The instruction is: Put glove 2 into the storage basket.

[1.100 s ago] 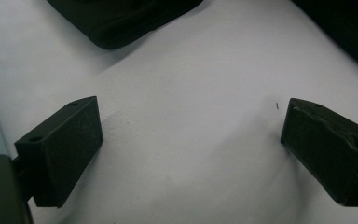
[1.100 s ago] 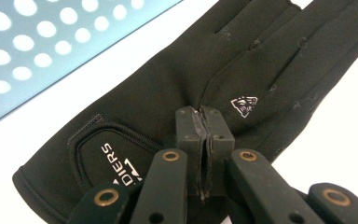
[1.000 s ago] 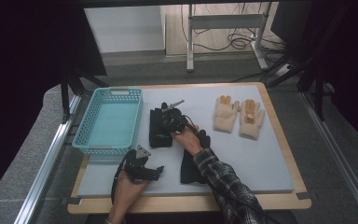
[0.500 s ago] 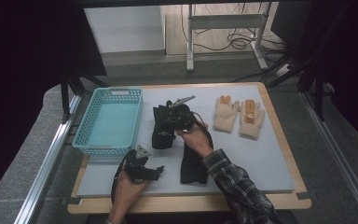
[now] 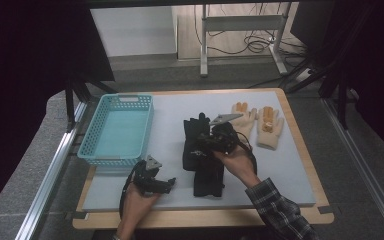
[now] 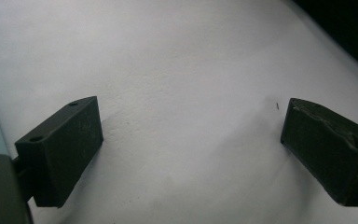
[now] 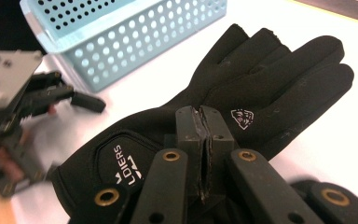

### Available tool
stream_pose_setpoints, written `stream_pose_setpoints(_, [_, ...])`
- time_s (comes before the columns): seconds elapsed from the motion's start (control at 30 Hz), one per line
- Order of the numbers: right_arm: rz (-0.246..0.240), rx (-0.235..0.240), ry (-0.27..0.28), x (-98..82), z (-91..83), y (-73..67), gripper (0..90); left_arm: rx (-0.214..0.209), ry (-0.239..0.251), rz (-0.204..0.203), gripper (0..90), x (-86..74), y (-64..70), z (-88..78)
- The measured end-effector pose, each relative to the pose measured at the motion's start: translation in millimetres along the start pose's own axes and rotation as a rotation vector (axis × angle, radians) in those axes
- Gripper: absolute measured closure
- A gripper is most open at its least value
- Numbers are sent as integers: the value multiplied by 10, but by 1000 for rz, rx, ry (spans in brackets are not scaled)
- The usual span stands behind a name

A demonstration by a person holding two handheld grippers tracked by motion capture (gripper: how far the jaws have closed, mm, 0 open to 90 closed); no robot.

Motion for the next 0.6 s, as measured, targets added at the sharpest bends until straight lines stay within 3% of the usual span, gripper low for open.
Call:
stream_pose_setpoints(0.17, [3, -23, 12, -177, -269, -72, 866, 1, 0, 0, 56, 0, 0, 0])
stream_pose_setpoints(0.3, [-5, -41, -2, -321, -384, -169, 866, -1, -1, -1, 57, 0, 1, 0])
stream_pose_setpoints(0.43, [-10, -57, -27, -473, -357, -210, 865, 1, 2, -3, 57, -1, 3, 1])
stream_pose_setpoints(0.6, [28, -80, -58, -660, -207, -162, 864, 1, 1, 0, 57, -1, 1, 0])
Point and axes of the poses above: each handheld gripper's, and its own axes: z roughly forward along the jaws, x roughly out of its top, y roughly to its right, the point moved 1 cm from there along z, roughly forward along the jaws, and after that the axes turned 2 degrees about x, right-handed, at the moved point
